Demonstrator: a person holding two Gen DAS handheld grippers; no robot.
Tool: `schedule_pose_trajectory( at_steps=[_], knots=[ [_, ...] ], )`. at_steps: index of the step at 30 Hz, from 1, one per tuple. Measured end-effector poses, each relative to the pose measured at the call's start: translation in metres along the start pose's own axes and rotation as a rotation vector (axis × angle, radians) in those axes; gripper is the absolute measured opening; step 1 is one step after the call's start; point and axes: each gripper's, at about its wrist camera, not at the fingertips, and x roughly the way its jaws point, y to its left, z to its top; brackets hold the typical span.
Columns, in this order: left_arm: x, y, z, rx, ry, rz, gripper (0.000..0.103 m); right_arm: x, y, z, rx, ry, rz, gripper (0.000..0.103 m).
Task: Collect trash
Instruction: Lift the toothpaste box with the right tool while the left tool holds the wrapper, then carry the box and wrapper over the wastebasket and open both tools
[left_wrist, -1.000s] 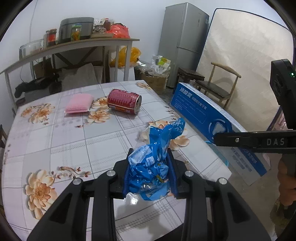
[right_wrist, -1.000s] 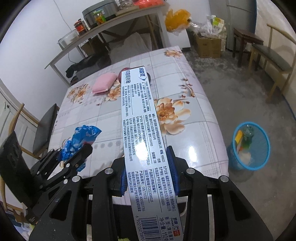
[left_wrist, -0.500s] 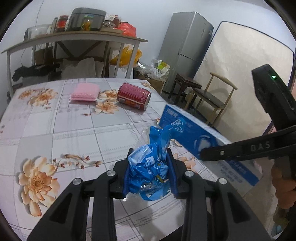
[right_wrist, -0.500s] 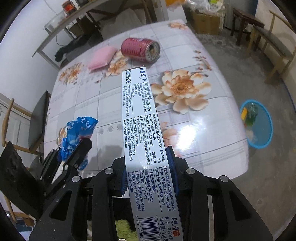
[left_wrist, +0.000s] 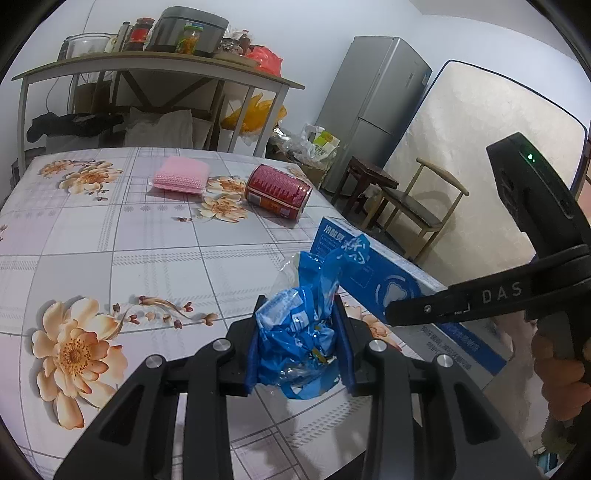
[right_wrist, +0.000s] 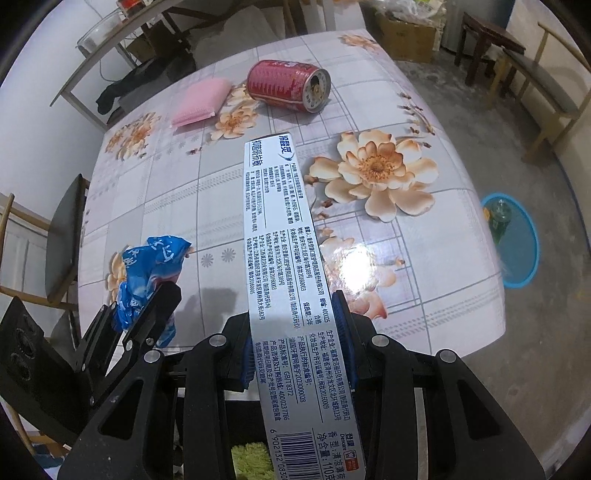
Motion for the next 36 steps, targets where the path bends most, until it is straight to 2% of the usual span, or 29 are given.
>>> schedule_pose_trajectory(
  at_steps=[12, 21, 27, 31, 36],
  knots=[
    [-0.002, 0.001, -0.001, 0.000, 0.001, 0.002, 0.032, 0.004, 0.000, 0.000, 0.008, 0.004, 0.010, 0.034],
    [0.003, -0.015, 0.003, 0.026, 0.020, 0.024, 0.032, 0.007, -0.025, -0.003, 0.036, -0.007, 0.091, 0.034],
    [0.015, -0.037, 0.009, 0.041, 0.067, 0.010, 0.032, -0.002, -0.064, -0.010, 0.087, -0.059, 0.179, 0.034],
    [0.025, -0.055, 0.014, 0.061, 0.105, -0.019, 0.032, -0.019, -0.108, -0.019, 0.158, -0.130, 0.241, 0.034],
    [0.044, -0.094, 0.026, 0.100, 0.173, -0.119, 0.032, -0.050, -0.182, -0.039, 0.299, -0.254, 0.250, 0.034]
  ],
)
